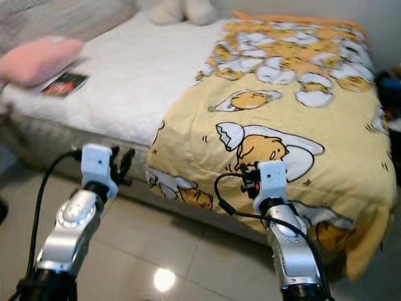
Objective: Clean up the room
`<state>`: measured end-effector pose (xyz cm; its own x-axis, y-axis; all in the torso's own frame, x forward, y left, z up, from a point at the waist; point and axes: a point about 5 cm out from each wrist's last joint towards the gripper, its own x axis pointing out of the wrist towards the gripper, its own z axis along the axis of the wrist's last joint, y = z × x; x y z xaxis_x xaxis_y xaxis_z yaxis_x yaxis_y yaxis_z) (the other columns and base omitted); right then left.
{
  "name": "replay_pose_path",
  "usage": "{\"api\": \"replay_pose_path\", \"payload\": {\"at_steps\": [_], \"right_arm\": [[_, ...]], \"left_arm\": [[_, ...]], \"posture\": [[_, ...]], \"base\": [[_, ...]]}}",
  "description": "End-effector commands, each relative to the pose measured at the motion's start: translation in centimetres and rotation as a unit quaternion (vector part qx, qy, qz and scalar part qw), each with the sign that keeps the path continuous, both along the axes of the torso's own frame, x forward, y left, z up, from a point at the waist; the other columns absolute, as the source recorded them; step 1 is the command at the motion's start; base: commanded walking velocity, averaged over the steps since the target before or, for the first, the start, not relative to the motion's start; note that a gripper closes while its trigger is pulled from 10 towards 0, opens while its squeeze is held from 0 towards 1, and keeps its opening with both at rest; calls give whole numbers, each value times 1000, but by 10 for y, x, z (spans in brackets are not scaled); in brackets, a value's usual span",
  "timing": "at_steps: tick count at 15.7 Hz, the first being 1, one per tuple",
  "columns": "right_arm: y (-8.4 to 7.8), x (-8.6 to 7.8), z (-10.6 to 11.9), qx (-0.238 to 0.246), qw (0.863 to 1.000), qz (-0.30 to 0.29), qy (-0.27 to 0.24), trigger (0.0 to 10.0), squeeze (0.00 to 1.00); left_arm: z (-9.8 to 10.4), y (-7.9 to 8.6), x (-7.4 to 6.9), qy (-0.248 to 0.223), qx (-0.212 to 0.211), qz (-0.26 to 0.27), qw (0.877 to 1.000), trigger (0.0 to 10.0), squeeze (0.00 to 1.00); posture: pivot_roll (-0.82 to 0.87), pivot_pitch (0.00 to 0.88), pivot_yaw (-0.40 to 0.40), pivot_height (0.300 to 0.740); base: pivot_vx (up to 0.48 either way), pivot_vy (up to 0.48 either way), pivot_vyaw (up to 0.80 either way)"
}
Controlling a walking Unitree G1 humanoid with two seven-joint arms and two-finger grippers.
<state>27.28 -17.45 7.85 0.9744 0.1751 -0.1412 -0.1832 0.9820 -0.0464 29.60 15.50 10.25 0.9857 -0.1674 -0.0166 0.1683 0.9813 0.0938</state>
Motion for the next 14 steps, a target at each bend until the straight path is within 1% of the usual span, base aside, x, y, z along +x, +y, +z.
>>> {"api": "replay_pose_path", "payload": {"at_steps": [1, 5, 6, 7, 8, 11, 14], "right_arm": [[11, 2, 4, 4, 1000, 23, -10, 10000, 0], [16, 2, 3, 3, 999, 43, -6, 10000, 0], [18, 1, 2, 2, 999, 51, -3, 10000, 0], [18, -1, -2, -5, 998, 55, 3, 10000, 0], [19, -1, -3, -13, 998, 60, 2, 10000, 0], [28, -1, -3, -11, 996, 86, 2, 10000, 0], [32, -1, -3, -10, 995, 103, 4, 10000, 0]], "left_arm": [[-6, 7, -2, 12, 9, 9, 1000, 10000, 0], [-9, 7, -8, 11, 7, 6, 1000, 10000, 0], [-13, 7, -13, 9, 14, 1, 1000, 10000, 0], [-20, 9, -19, 19, -12, 11, 1000, 10000, 0], [-23, 11, -21, 29, -30, 21, 999, 10000, 0], [-24, 10, -25, 22, -15, 17, 1000, 10000, 0], [-19, 13, -21, 6, -4, 23, 1000, 10000, 0]], "posture": [[-119, 0, 111, 740], [-117, 0, 108, 740], [-113, 0, 100, 740], [-114, 0, 98, 740], [-114, 0, 97, 740], [-111, 0, 84, 740], [-108, 0, 71, 740]], "base": [[0, -480, 800], [0, -480, 800], [0, -480, 800], [0, 0, 800], [0, 0, 800], [0, 0, 800], [0, 0, 800]]}}
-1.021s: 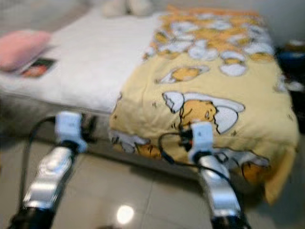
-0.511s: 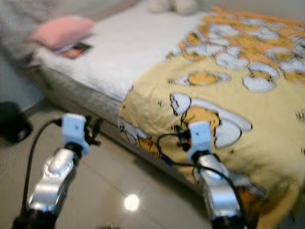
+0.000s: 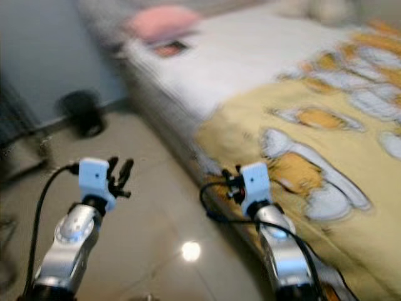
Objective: Clean up the room
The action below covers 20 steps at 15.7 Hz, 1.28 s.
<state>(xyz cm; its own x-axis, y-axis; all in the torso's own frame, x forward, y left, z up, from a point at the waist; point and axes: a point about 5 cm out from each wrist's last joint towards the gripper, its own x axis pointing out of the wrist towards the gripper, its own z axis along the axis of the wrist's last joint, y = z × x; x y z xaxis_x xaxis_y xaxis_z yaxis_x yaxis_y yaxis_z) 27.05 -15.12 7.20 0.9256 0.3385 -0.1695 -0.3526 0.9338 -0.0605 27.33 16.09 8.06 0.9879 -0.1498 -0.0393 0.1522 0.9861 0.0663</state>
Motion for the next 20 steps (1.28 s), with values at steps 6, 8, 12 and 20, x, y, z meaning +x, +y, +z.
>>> {"api": "replay_pose_path", "payload": {"at_steps": [6, 8, 12, 20], "right_arm": [[14, 2, 3, 7, 999, 38, -7, 10000, 0], [18, 2, 3, 6, 999, 47, -7, 10000, 0], [18, 4, 2, 5, 999, 37, -9, 10000, 0], [-12, 12, -4, 20, 995, -95, -12, 10000, 0]], "left_arm": [[9, -1, -1, -29, 2, -17, 999, 10000, 0], [10, -2, -2, -30, -9, -17, 999, 10000, 0], [13, -1, 0, -38, -3, -16, 999, 10000, 0], [-8, 50, -26, -37, 0, 108, 993, 10000, 0]], "posture": [[-102, 0, 70, 740], [-101, 0, 69, 740], [-92, 0, 63, 740], [-83, 0, 57, 740]], "base": [[53, 0, 800], [409, 0, 800], [425, 0, 800], [431, 0, 800]]}}
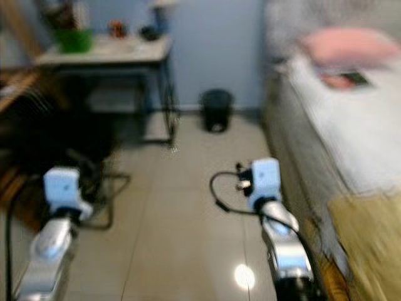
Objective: Clean up the room
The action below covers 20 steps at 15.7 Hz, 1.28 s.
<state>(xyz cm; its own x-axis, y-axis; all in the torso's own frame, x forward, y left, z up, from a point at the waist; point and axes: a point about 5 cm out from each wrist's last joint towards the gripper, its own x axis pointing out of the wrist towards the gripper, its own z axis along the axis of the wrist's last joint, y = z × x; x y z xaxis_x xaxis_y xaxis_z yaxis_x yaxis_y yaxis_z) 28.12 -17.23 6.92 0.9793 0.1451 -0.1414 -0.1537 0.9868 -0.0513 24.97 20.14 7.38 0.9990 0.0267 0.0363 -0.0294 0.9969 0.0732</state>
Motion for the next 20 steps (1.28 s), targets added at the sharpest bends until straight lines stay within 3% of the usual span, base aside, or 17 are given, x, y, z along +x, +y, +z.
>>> {"api": "replay_pose_path", "payload": {"at_steps": [1, 5, 8, 10, 12, 13, 14, 18, 19, 20], "right_arm": [[-1, -1, -8, 23, 1000, -5, 14, 10000, 0], [1, 0, -12, 23, 999, 19, 27, 10000, 0], [30, 4, -14, 41, 997, 56, 28, 10000, 0], [36, 3, -15, 45, 997, 59, 30, 10000, 0], [19, 2, -18, 72, 997, -3, 31, 10000, 0], [11, 1, -19, 65, 997, -8, 33, 10000, 0], [9, 0, -19, 65, 997, -10, 33, 10000, 0], [-1, 1, -14, 62, 998, -2, 27, 10000, 0], [0, 2, -13, 55, 998, 1, 26, 10000, 0], [3, 2, -13, 51, 998, 4, 24, 10000, 0]], "left_arm": [[-5, 9, -9, 3, -2, 27, 1000, 10000, 0], [-6, 2, -15, 1, -6, 26, 1000, 10000, 0], [0, 10, -20, -13, 2, 46, 999, 10000, 0], [-2, 13, -23, -9, 3, 56, 998, 10000, 0], [-2, 4, -31, -8, 8, 43, 999, 10000, 0], [-7, -3, -50, 3, 3, 42, 999, 10000, 0], [-10, 1, -56, 5, 0, 63, 998, 10000, 0], [17, 4, -57, -42, 2, 74, 996, 10000, 0], [17, 4, -55, -41, 24, 68, 997, 10000, 0], [15, 5, -56, -36, 19, 72, 997, 10000, 0]], "posture": [[-71, 0, 47, 740], [-48, 0, 21, 740], [-16, 0, -15, 740], [-16, 0, -13, 740], [-16, 0, -2, 740], [-6, 0, -9, 740], [-6, 0, -22, 740], [10, 0, -67, 740], [11, 0, -67, 740], [11, 0, -55, 740]], "base": [[442, 0, 800], [447, 0, 800], [447, 0, 800], [452, 0, 800], [446, 0, 400], [461, 0, 0], [458, 0, 0], [218, 0, 0], [0, 0, 0], [0, 0, 0]]}}
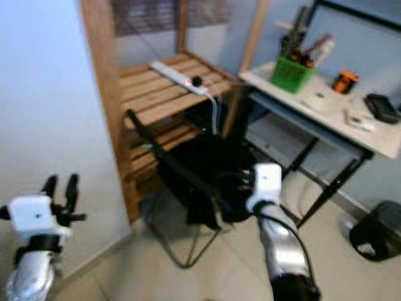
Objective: Clean up the room
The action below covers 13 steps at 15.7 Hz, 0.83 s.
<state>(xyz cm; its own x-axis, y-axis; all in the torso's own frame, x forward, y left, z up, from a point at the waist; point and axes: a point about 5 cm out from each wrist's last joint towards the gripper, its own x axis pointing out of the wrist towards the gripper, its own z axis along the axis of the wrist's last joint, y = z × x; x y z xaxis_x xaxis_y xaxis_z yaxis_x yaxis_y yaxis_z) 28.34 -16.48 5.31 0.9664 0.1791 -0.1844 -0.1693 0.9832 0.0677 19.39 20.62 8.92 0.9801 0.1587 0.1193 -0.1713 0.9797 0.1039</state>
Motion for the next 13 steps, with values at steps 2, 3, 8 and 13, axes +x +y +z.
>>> {"api": "replay_pose_path", "payload": {"at_steps": [2, 3, 8, 13], "right_arm": [[-4, 1, 4, -6, 1000, -1, -8, 10000, 0], [0, 1, 4, -6, 1000, 13, -8, 10000, 0], [5, 0, -1, 6, 999, 29, 21, 10000, 0], [5, 0, -1, 6, 999, 29, 21, 10000, 0]], "left_arm": [[-2, -1, 0, 9, -10, 6, 1000, 10000, 0], [-1, -1, 2, 8, -4, 7, 1000, 10000, 0], [-3, 1, 4, 9, -2, 6, 1000, 10000, 0], [-3, 1, 4, 9, -2, 6, 1000, 10000, 0]], "posture": [[7, 0, -52, 740], [6, 0, -54, 740], [3, 0, -57, 740], [3, 0, -57, 740]], "base": [[0, 0, 0], [0, 0, 0], [0, 0, 0], [0, 0, 0]]}}
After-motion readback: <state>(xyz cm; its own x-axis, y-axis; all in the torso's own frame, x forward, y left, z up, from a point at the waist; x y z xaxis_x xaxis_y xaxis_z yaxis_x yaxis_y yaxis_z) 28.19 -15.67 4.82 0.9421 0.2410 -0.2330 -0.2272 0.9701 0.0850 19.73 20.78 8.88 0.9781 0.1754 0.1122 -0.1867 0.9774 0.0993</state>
